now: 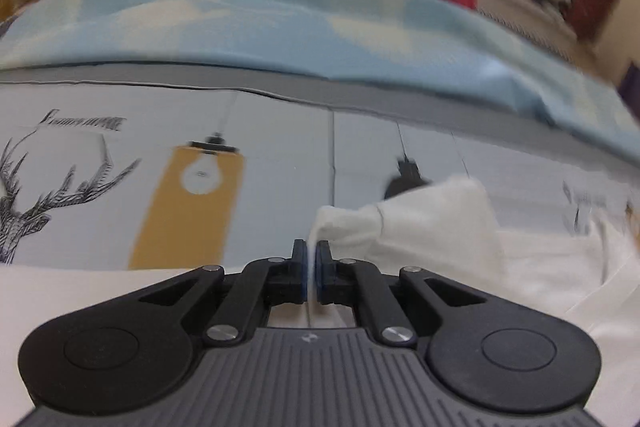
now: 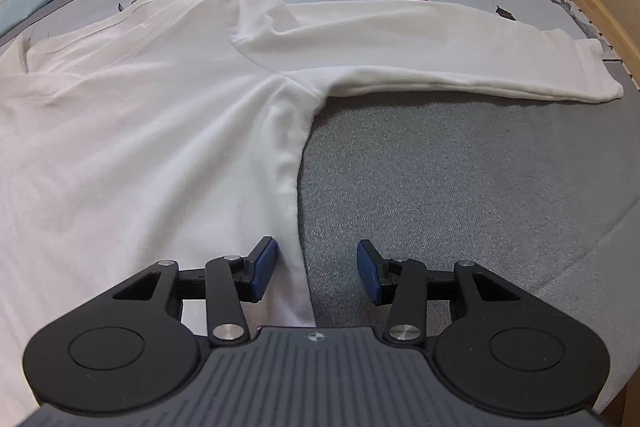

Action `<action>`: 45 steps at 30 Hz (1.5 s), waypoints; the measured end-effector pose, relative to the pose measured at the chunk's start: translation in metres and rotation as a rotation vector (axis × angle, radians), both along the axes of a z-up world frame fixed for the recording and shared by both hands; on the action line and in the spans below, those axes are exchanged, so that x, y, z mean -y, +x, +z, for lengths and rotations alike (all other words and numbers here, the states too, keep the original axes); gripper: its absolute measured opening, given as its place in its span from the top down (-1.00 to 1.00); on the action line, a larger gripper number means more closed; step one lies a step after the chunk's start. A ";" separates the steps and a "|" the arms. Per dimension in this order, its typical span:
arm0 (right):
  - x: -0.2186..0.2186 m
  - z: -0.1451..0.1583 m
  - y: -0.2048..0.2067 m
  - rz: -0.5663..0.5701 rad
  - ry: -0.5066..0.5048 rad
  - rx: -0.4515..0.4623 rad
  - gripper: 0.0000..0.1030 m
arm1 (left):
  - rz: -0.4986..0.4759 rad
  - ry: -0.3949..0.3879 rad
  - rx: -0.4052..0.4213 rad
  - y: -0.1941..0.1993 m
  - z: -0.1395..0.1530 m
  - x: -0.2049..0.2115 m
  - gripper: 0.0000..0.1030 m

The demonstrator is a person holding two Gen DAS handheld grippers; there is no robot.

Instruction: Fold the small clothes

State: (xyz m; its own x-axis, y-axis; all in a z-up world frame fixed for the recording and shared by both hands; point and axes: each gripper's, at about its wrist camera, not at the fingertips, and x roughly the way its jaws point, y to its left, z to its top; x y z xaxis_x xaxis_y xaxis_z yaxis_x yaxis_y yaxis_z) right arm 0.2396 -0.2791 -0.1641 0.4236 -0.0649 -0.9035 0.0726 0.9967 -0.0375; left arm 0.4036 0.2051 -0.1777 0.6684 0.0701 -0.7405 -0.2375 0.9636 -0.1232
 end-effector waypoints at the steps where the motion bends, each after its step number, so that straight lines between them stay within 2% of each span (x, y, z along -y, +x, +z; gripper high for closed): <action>1: 0.002 0.001 0.000 -0.004 0.008 0.001 0.10 | -0.033 0.044 0.006 -0.003 0.006 0.005 0.77; 2: 0.002 0.001 0.001 -0.006 0.014 -0.001 0.10 | -0.065 0.101 0.001 -0.009 0.013 0.012 0.64; 3: 0.003 0.001 0.001 -0.006 0.018 -0.003 0.10 | -0.092 0.146 -0.015 -0.018 0.023 0.017 0.38; 4: 0.003 0.002 0.001 -0.005 0.019 -0.007 0.10 | -0.112 0.155 -0.011 -0.027 0.031 0.019 0.32; 7: 0.006 0.005 -0.002 0.004 0.032 -0.019 0.10 | -0.168 0.109 -0.012 -0.077 0.057 0.023 0.32; 12: 0.016 0.006 -0.018 0.006 0.061 -0.051 0.10 | -0.274 0.048 -0.108 -0.185 0.075 0.038 0.32; 16: 0.024 0.007 -0.040 0.029 0.089 -0.085 0.10 | -0.271 -0.038 -0.236 -0.263 0.059 0.038 0.32; 20: 0.032 0.003 -0.073 0.061 0.101 -0.131 0.10 | -0.251 -0.145 -0.466 -0.316 0.016 0.037 0.32; 22: 0.037 0.003 -0.092 0.059 0.109 -0.153 0.10 | -0.269 -0.135 -0.573 -0.333 -0.004 0.040 0.33; 25: 0.046 0.005 -0.119 0.050 0.119 -0.184 0.10 | -0.316 -0.090 -0.557 -0.351 -0.002 0.043 0.32; 29: 0.054 0.005 -0.149 0.027 0.117 -0.206 0.10 | -0.278 -0.124 -0.558 -0.371 -0.003 0.035 0.37; 30: 0.055 0.005 -0.153 0.018 0.119 -0.208 0.10 | -0.280 -0.122 -0.549 -0.375 -0.002 0.036 0.54; 31: 0.055 0.005 -0.158 0.007 0.123 -0.212 0.13 | -0.287 -0.123 -0.542 -0.378 -0.002 0.036 0.81; 32: 0.055 0.006 -0.162 -0.001 0.125 -0.215 0.17 | -0.292 -0.122 -0.532 -0.381 -0.001 0.036 0.82; 33: 0.052 0.007 -0.166 -0.006 0.126 -0.215 0.33 | -0.293 -0.113 -0.514 -0.386 0.002 0.037 0.85; 34: 0.051 0.010 -0.169 -0.010 0.132 -0.213 0.63 | -0.295 -0.110 -0.495 -0.390 0.006 0.036 0.86; 35: 0.050 0.012 -0.173 -0.006 0.147 -0.206 0.80 | -0.294 -0.117 -0.476 -0.395 0.011 0.035 0.86; 36: 0.049 0.015 -0.175 -0.003 0.161 -0.196 0.84 | -0.291 -0.126 -0.456 -0.400 0.016 0.034 0.87; 39: 0.057 0.036 -0.184 -0.044 0.204 -0.095 0.88 | -0.292 -0.107 -0.408 -0.410 0.033 0.031 0.87; 41: 0.069 0.045 -0.188 -0.108 0.234 -0.054 0.88 | -0.297 -0.102 -0.438 -0.415 0.030 0.034 0.87; 43: 0.075 0.040 -0.186 -0.135 0.213 -0.082 0.87 | -0.314 -0.093 -0.489 -0.414 0.023 0.037 0.82; 45: 0.072 0.025 -0.184 -0.123 0.166 -0.145 0.79 | -0.314 -0.073 -0.487 -0.415 0.025 0.036 0.80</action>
